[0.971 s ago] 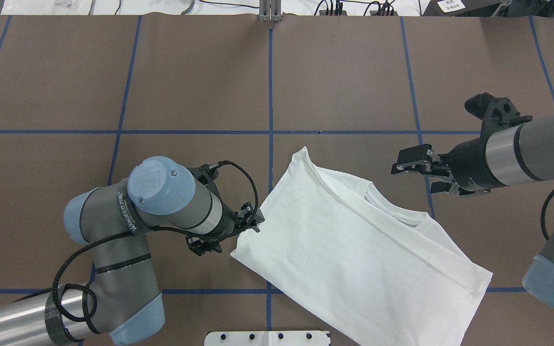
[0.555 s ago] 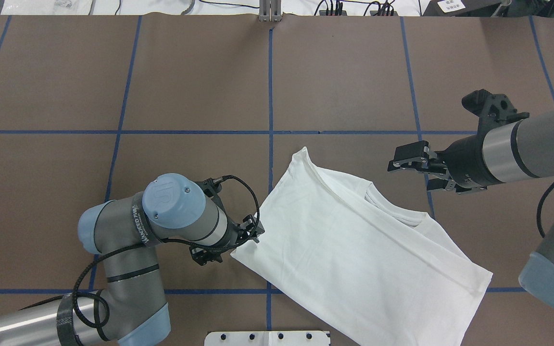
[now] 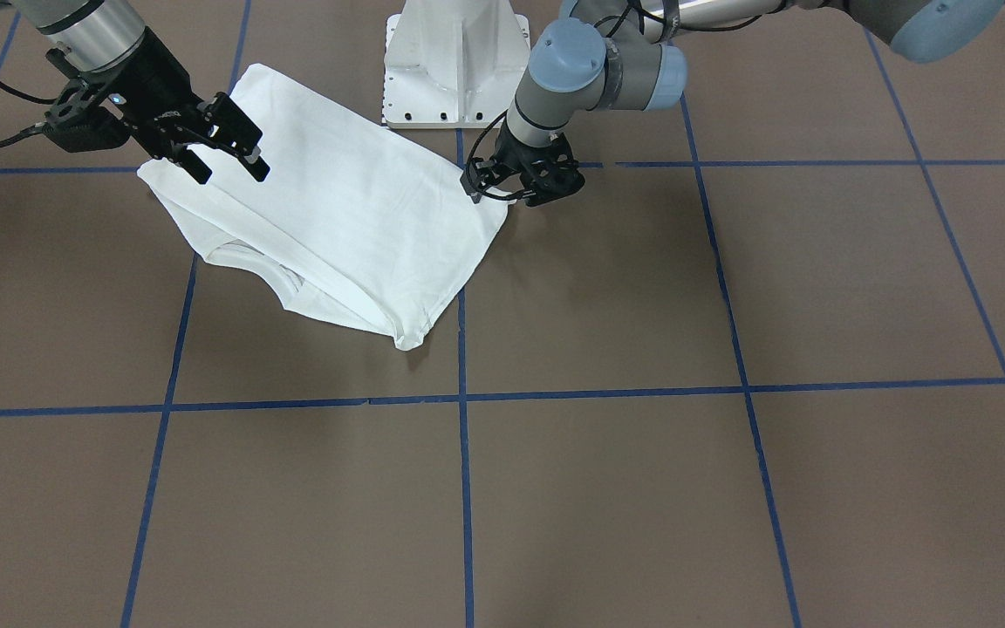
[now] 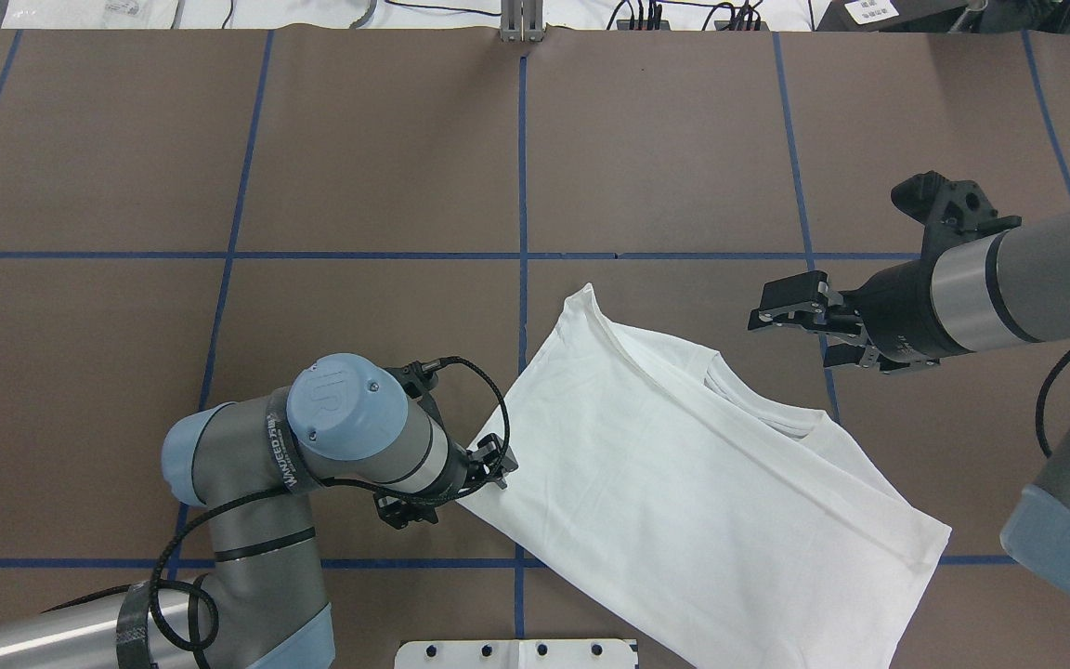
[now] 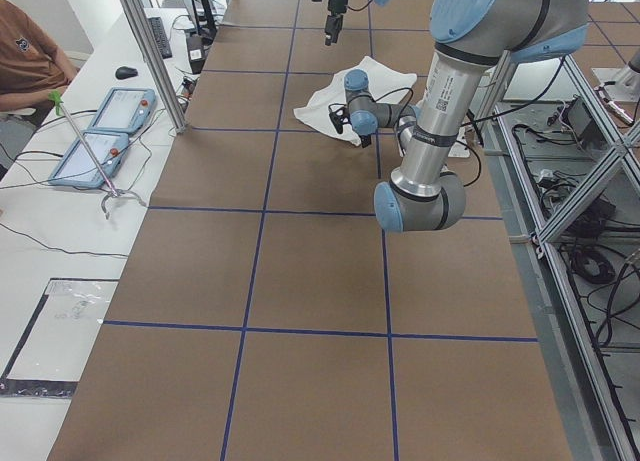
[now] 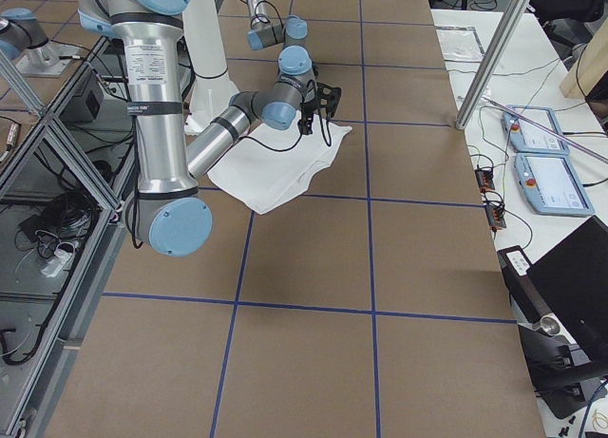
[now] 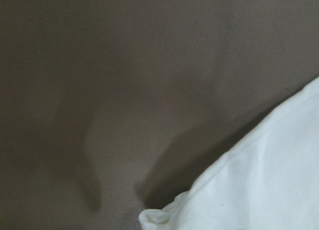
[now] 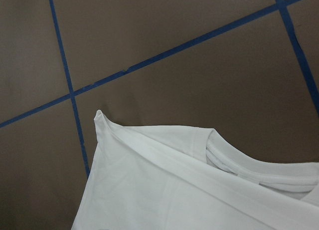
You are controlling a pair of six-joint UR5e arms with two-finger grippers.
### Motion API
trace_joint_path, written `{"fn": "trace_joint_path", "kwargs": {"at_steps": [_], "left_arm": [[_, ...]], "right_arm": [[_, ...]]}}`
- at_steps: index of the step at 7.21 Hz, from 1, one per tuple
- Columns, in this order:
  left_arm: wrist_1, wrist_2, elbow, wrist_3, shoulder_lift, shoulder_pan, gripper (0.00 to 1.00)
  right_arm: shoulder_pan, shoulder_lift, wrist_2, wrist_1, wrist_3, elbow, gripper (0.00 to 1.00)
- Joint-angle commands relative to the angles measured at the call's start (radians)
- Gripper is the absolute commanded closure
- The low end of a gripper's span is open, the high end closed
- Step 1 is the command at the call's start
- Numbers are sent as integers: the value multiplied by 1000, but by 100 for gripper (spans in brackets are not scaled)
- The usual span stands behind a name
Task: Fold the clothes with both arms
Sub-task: 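Grasp the bundle's corner nearest the left gripper with the left gripper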
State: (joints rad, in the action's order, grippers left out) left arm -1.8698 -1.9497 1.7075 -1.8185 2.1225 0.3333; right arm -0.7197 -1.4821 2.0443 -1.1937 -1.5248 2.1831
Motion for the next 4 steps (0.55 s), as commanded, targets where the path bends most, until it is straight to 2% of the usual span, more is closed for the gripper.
{"fn": "trace_joint_path", "kwargs": {"at_steps": [1,4], "left_arm": [[0,0,3,1,5,-2,18],[1,9,1,13,2,4,21]], "right_arm": [[-1,-3,0,-3,0,0,0],[-4,-3,-1,-4,0,-2,0]]}}
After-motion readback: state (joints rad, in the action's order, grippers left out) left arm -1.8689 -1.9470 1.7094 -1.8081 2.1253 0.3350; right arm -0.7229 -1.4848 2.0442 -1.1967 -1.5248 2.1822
